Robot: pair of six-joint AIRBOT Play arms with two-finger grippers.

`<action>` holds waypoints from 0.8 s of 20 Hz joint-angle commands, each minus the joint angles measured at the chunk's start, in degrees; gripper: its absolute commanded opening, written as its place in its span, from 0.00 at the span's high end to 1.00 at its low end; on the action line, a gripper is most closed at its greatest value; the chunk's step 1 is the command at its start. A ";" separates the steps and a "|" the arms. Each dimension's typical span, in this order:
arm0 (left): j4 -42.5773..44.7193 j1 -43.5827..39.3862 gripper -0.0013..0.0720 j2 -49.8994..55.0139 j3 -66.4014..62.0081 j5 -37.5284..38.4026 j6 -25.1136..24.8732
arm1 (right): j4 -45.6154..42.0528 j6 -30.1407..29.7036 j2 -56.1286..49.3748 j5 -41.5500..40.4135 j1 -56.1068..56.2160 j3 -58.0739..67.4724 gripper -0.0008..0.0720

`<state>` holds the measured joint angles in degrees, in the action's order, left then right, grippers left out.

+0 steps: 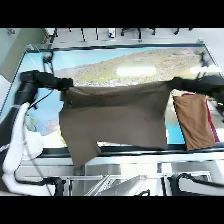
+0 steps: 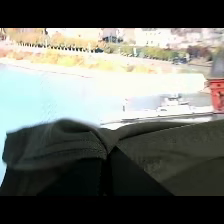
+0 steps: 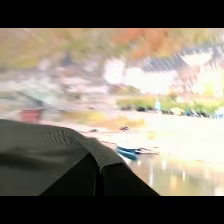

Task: Fold the shirts.

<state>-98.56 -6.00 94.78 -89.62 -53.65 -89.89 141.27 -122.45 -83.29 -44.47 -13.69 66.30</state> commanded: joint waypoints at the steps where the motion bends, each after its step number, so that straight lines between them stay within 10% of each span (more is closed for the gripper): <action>1: 0.02 0.57 0.96 16.48 -11.32 -2.21 -0.26 | 1.40 -0.50 -15.26 8.37 0.96 2.49 0.97; 8: 0.09 1.01 0.96 22.60 -30.64 -4.02 -0.24 | 0.83 0.33 -20.44 5.18 0.98 17.66 0.96; 16: 8.17 1.27 0.96 18.47 -23.12 -12.37 -0.26 | -10.08 3.87 -20.41 -9.53 1.53 18.97 0.97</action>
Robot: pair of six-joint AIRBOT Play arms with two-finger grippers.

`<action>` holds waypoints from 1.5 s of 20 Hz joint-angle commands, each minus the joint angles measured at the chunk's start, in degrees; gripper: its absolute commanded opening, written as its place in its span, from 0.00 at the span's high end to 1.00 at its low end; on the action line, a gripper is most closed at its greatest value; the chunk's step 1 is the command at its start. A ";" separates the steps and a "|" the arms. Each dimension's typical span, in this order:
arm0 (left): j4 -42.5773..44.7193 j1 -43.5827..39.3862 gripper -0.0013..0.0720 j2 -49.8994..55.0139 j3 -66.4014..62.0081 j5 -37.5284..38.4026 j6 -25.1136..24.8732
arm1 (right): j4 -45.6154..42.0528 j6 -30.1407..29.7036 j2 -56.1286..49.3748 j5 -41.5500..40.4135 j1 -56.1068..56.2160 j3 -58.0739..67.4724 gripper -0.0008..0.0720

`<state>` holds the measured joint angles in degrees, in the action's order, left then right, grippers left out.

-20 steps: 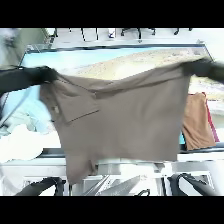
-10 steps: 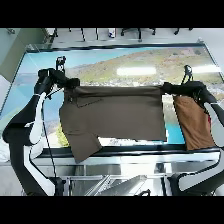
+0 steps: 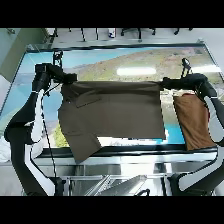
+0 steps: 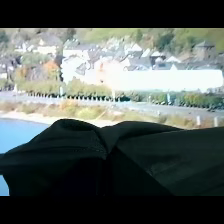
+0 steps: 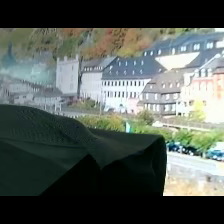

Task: Fold the shirts.

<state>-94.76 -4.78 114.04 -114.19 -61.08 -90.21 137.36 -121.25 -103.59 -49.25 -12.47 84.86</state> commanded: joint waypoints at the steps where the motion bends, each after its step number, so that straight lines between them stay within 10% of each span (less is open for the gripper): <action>1: 5.11 0.04 0.96 -0.74 1.44 -6.32 0.04 | -8.83 4.20 -0.13 -4.48 0.74 0.35 0.97; 30: 12.24 -0.31 0.96 2.14 1.44 -13.79 0.26 | -20.37 15.23 -3.10 2.97 6.95 -0.13 0.96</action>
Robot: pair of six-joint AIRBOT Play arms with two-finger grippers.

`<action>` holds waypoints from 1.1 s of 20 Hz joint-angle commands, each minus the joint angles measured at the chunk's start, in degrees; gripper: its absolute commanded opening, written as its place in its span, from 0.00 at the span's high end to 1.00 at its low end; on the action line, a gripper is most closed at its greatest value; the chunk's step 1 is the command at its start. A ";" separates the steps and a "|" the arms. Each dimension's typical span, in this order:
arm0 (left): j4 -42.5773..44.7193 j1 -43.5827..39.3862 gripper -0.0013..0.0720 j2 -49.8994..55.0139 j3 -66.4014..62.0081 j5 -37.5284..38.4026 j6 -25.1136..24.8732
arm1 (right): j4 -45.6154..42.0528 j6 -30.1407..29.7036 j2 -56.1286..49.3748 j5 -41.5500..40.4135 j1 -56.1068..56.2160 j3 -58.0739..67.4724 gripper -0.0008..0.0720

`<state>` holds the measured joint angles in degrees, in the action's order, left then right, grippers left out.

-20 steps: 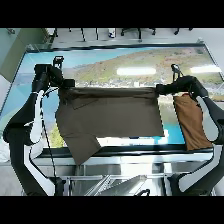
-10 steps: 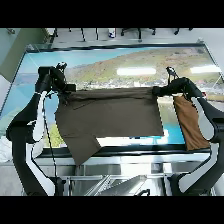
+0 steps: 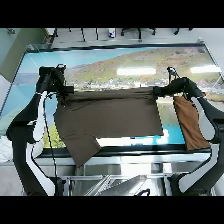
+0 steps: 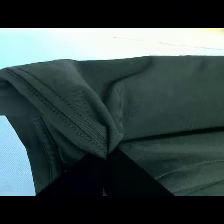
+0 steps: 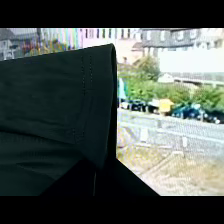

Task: Fold the shirts.

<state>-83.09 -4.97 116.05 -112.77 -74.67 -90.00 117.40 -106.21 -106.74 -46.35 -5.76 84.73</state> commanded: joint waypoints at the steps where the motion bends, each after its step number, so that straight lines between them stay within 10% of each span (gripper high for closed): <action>1: 0.57 -0.17 0.96 0.13 0.02 -0.11 0.04 | -0.44 0.20 0.04 0.11 0.59 0.00 0.96; 6: 0.39 -0.22 0.96 0.13 0.02 -0.98 0.04 | -0.39 0.17 0.07 0.02 1.90 0.00 0.96; 7: 0.37 -0.22 0.73 0.11 0.02 -1.95 0.04 | -0.39 0.20 0.07 -0.35 1.95 0.00 0.94; 8: 0.39 -0.22 0.31 0.04 0.00 -4.02 0.04 | -0.35 0.22 0.11 -1.27 1.92 0.11 0.81; 9: 0.42 -0.22 0.10 -0.15 -0.02 -6.45 0.04 | -0.42 0.22 0.31 -2.86 1.77 0.35 0.56; 10: 0.44 0.20 0.09 -0.61 -0.07 -9.29 0.04 | -0.44 0.22 0.79 -4.59 1.46 0.63 0.43; 17: 0.09 4.31 0.09 -9.42 2.40 -30.01 6.01 | -0.46 3.54 12.48 -19.82 -5.99 2.64 0.38; 22: -13.03 5.75 0.09 -30.97 35.21 -20.98 6.97 | -0.31 -1.53 20.96 -31.89 -13.35 -11.93 0.38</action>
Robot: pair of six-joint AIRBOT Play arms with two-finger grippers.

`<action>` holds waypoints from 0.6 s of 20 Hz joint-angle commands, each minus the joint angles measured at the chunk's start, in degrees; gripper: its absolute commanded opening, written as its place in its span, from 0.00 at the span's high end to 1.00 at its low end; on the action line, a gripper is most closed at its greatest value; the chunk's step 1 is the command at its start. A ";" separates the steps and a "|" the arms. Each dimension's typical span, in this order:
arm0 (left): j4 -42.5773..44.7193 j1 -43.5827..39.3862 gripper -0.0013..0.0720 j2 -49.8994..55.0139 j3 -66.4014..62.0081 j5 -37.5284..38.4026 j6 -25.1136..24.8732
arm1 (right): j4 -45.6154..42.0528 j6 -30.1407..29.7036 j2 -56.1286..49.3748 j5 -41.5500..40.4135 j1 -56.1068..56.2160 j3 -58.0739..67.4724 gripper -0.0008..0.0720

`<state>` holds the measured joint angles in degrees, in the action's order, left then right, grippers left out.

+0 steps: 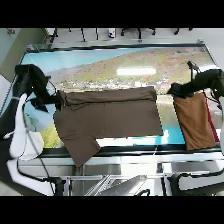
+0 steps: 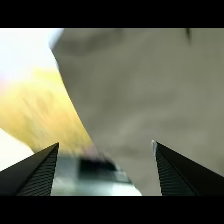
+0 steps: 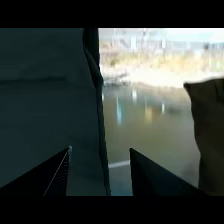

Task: Fold the shirts.

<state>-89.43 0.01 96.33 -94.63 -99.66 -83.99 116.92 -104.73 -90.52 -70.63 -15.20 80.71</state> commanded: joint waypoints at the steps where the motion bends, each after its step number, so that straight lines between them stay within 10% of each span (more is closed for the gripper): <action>1: -7.52 1.09 0.09 -16.35 25.92 7.06 0.94 | 0.52 -3.72 6.43 -7.48 -5.57 -12.57 0.38; 12: -31.08 14.53 0.09 -40.65 68.43 29.73 -6.03 | 6.82 -9.16 8.17 -5.14 -8.04 -28.09 0.38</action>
<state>-112.29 12.58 58.30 -31.46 -77.49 -86.98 122.30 -112.42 -82.50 -76.01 -24.10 53.91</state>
